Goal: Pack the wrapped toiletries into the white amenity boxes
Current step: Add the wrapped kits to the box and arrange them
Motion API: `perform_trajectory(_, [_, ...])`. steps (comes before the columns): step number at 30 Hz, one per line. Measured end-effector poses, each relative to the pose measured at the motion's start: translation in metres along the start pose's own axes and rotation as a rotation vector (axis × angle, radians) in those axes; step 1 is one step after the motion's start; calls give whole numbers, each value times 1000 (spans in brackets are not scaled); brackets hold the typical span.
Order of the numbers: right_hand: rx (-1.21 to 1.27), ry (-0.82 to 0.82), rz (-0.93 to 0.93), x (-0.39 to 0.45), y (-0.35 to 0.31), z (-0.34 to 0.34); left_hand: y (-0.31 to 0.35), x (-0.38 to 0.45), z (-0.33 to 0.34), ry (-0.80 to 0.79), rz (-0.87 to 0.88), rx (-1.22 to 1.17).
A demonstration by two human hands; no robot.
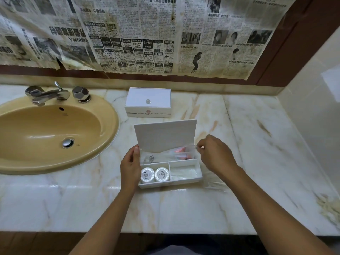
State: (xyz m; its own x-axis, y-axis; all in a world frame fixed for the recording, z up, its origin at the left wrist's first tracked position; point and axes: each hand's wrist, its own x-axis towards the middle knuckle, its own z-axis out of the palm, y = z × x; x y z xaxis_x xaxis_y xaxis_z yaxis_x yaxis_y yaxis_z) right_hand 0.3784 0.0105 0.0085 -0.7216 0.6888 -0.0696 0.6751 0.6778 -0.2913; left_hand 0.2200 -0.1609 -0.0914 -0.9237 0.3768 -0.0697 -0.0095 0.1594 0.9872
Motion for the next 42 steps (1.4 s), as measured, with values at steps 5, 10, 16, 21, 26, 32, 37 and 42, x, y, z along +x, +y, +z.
perform_trajectory(5, [-103,-183,-136,-8,-27,14,0,0,0,5,-8,-4])
perform_trajectory(10, [-249,-396,-157,-6,-42,33,2,-1,0,0,0,-2])
perform_trajectory(16, [-310,-474,-174,-2,-43,39,1,-1,-1,-3,-3,-9])
perform_trajectory(21, [-249,-443,-130,0,-41,38,0,-1,-1,-3,-7,-18])
perform_trajectory(26, [-198,-553,-123,-3,-39,49,2,-1,0,0,-5,-13])
perform_trajectory(32, [-112,-493,-105,-5,-35,38,-1,1,0,-1,-4,-4])
perform_trajectory(37, [-3,-267,-72,-3,-17,13,-3,1,-2,-5,-3,-1])
perform_trajectory(42, [34,-189,81,7,16,15,-2,1,-1,-4,10,5])
